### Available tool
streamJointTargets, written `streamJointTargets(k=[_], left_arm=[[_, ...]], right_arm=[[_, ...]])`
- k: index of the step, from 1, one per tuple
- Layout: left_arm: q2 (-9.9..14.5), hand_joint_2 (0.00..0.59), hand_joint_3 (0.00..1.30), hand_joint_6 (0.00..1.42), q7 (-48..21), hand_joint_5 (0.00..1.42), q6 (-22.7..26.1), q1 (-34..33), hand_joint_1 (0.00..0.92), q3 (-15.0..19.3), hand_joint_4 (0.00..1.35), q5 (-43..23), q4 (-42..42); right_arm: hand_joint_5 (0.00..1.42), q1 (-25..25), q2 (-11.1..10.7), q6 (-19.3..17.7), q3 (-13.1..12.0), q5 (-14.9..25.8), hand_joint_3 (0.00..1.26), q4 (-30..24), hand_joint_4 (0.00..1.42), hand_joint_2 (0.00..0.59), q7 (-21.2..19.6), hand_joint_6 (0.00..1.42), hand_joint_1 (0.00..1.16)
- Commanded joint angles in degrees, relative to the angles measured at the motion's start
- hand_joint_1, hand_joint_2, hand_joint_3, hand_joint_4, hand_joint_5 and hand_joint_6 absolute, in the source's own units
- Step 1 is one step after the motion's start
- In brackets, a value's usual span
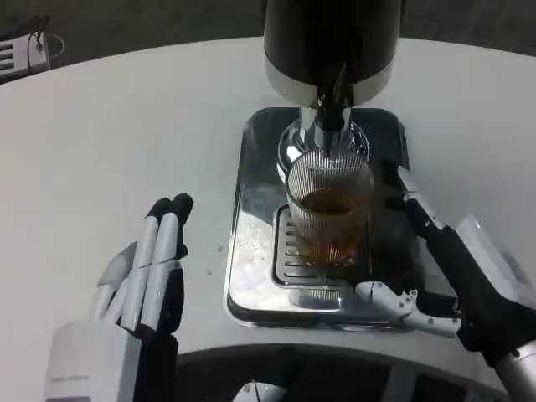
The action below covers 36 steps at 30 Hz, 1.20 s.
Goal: Grasp the cup under the faucet to collect the drink, then remove the cup.
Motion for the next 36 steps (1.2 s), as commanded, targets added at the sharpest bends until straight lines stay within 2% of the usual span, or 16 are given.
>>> streamJointTargets(k=[1, 15, 27, 36], left_arm=[[0.78, 0.140, 0.03, 0.12, -1.26, 0.23, -0.59, 1.09, 0.000, 0.32, 0.00, 0.41, -0.57], [1.35, 0.143, 0.08, 0.12, -5.03, 0.23, -1.26, 2.52, 0.000, -1.02, 0.00, 0.50, -2.35], [1.77, 0.143, 0.11, 0.12, -6.18, 0.23, -1.60, 3.99, 0.000, 0.93, 0.00, -0.65, -3.89], [1.73, 0.142, 0.12, 0.12, -6.35, 0.23, -1.96, 5.51, 0.000, 2.32, 0.00, -1.44, -5.00]], right_arm=[[0.13, -1.78, 0.91, 0.93, 0.85, 0.85, 0.00, 1.95, 0.04, 0.224, 0.10, 0.27, 0.62], [0.13, -7.02, 3.00, 3.60, 1.91, 2.37, 0.00, 6.00, 0.05, 0.216, -0.14, 0.27, 0.65], [0.14, -11.00, 4.71, 4.08, 3.10, 3.28, 0.00, 8.90, 0.05, 0.203, 0.04, 0.27, 0.64], [0.14, -11.62, 5.46, 4.86, 3.55, 4.09, 0.00, 8.68, 0.05, 0.190, 0.20, 0.27, 0.63]])
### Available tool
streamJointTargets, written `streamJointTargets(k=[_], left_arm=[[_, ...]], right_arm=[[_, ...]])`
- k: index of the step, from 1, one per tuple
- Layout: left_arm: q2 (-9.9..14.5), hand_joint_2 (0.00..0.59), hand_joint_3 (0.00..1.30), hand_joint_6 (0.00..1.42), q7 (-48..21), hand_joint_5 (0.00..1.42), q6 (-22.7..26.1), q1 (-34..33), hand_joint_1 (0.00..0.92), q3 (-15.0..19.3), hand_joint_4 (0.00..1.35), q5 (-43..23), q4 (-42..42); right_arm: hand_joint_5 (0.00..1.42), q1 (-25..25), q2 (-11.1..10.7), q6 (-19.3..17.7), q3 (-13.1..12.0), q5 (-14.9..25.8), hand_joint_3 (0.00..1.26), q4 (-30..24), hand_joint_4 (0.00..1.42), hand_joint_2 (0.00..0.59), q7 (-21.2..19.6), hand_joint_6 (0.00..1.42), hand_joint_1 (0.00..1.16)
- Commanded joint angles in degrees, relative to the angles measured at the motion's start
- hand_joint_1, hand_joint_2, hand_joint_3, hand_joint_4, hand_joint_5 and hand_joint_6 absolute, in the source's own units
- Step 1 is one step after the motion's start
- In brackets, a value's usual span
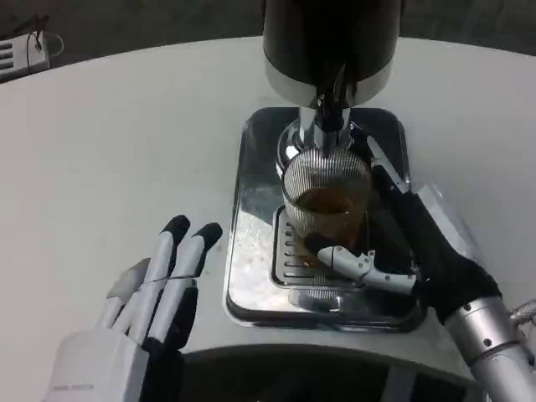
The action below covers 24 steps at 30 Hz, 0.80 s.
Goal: Grasp the cup under the faucet to collect the drink, then remove the cup.
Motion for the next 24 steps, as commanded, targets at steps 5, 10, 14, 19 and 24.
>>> streamJointTargets(k=[5, 10, 14, 19, 24], left_arm=[[0.13, 0.144, 0.13, 0.12, -1.07, 0.24, -0.99, 2.21, 0.000, 1.33, 0.00, -1.12, -1.66], [0.07, 0.147, 0.14, 0.12, -1.41, 0.24, -0.99, 3.34, 0.000, 2.19, 0.00, -1.58, -2.56], [-0.05, 0.141, 0.15, 0.12, -1.67, 0.25, -1.10, 3.82, 0.000, 2.68, 0.00, -1.92, -3.06], [-0.33, 0.144, 0.16, 0.12, -1.85, 0.25, -0.95, 4.13, 0.000, 2.70, 0.00, -1.94, -3.39], [-0.64, 0.146, 0.16, 0.12, -2.01, 0.26, -0.84, 4.51, 0.000, 2.69, 0.00, -1.90, -3.61]], right_arm=[[0.14, -1.14, 0.78, 1.72, 0.43, 0.06, 0.00, 1.13, 0.05, 0.187, -0.44, 0.26, 0.62], [0.13, -2.38, 1.24, 3.14, 0.32, -0.08, 0.00, 2.82, 0.05, 0.178, -1.31, 0.25, 0.63], [0.13, -3.37, 1.64, 3.51, 0.57, -0.05, 0.00, 3.43, 0.04, 0.174, -1.91, 0.23, 0.63], [0.13, -3.70, 2.27, 3.40, 0.82, 0.15, 0.00, 3.60, 0.06, 0.170, -2.46, 0.23, 0.63], [0.15, -3.43, 3.20, 2.65, 0.85, 0.23, 0.00, 3.60, 0.08, 0.164, -3.36, 0.24, 0.63]])
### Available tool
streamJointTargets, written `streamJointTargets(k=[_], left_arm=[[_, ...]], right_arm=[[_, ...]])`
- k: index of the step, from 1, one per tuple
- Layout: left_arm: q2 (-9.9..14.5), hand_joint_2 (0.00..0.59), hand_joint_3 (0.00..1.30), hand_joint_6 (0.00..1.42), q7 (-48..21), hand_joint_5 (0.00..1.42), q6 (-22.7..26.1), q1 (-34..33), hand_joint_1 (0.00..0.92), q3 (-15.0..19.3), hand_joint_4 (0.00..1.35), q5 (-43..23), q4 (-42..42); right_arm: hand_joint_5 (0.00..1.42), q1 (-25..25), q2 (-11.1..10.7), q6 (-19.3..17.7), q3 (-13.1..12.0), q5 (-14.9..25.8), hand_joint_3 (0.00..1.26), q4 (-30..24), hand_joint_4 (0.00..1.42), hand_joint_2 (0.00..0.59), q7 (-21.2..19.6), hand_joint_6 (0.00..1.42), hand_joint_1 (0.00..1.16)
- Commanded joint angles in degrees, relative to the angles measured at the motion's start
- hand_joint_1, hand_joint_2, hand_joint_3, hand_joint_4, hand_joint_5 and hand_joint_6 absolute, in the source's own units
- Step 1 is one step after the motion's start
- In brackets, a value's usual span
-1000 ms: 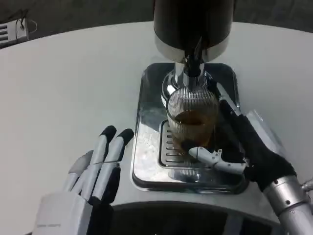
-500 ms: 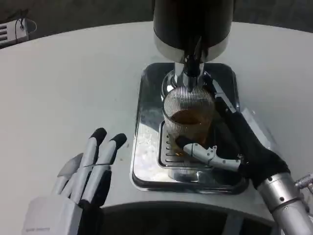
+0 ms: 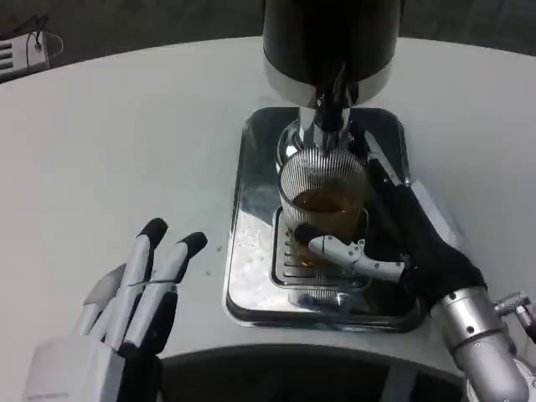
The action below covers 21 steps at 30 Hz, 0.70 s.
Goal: Grasp the cup under the faucet to collect the drink, then remove the cup.
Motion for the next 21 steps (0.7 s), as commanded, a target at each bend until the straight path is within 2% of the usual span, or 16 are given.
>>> streamJointTargets(k=[1, 21], left_arm=[[-0.37, 0.146, 0.16, 0.12, -0.91, 0.26, -0.53, 1.23, 0.000, 0.31, 0.00, -0.05, -0.97], [-1.69, 0.142, 0.17, 0.12, -1.12, 0.26, -0.61, 4.15, 0.000, 1.04, 0.00, 0.54, -3.23]], right_arm=[[0.16, -0.23, 0.90, -0.56, 0.28, 0.23, 0.00, 0.59, 0.09, 0.164, -1.31, 0.25, 0.64], [0.16, -1.37, 2.61, -1.74, 0.65, 0.26, 0.02, 1.69, 0.10, 0.170, -4.09, 0.25, 0.68]])
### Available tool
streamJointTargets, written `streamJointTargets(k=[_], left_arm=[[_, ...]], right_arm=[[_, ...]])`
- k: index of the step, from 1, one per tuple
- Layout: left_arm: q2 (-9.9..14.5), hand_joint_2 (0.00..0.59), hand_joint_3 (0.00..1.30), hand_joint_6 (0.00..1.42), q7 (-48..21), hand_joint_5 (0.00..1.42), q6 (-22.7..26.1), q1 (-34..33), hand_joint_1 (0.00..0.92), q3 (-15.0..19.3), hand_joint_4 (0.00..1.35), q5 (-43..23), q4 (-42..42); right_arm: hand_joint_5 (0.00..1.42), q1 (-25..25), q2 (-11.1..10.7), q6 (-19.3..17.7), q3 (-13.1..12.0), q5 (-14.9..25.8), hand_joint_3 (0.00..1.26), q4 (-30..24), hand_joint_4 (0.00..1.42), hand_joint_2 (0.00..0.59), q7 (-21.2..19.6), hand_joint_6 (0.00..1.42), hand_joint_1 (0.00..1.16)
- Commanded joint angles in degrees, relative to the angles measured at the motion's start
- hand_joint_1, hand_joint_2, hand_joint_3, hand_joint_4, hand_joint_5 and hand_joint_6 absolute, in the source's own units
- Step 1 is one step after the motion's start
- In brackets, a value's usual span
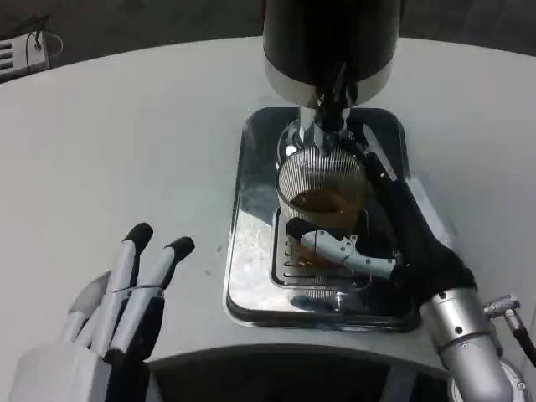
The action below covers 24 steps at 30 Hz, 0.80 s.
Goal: Grasp the cup under the faucet to collect the drink, then remove the cup.
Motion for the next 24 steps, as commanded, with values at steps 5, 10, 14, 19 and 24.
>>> streamJointTargets(k=[5, 10, 14, 19, 24], left_arm=[[-0.82, 0.142, 0.17, 0.12, -0.72, 0.26, -0.37, 1.49, 0.000, 0.16, 0.00, 0.40, -1.27], [-1.36, 0.141, 0.17, 0.12, -0.88, 0.26, -0.25, 1.59, 0.000, 0.32, 0.00, 0.54, -1.70], [-1.64, 0.141, 0.17, 0.12, -1.00, 0.26, -0.27, 1.96, 0.000, 0.62, 0.00, 0.67, -2.15], [-1.86, 0.140, 0.17, 0.12, -1.26, 0.26, -0.28, 2.33, 0.000, 1.03, 0.01, 0.70, -2.46], [-2.26, 0.140, 0.17, 0.12, -1.64, 0.26, -0.19, 2.42, 0.000, 1.64, 0.01, 0.88, -2.97]], right_arm=[[0.17, -1.28, 0.06, -1.21, -0.14, 0.64, 0.02, 1.90, 0.11, 0.172, -0.52, 0.25, 0.68], [0.21, -1.95, 0.19, -1.49, 0.20, 0.60, 0.06, 2.81, 0.15, 0.163, -0.35, 0.26, 0.71], [0.23, -2.48, 0.23, -1.66, 0.49, 0.61, 0.08, 3.76, 0.18, 0.162, -0.07, 0.28, 0.74], [0.27, -2.65, 0.68, -2.08, 1.05, 0.84, 0.13, 4.19, 0.22, 0.166, 0.02, 0.36, 0.78], [0.37, -2.89, 1.50, -1.78, 0.91, 0.83, 0.21, 4.42, 0.32, 0.166, -1.34, 0.54, 0.85]])
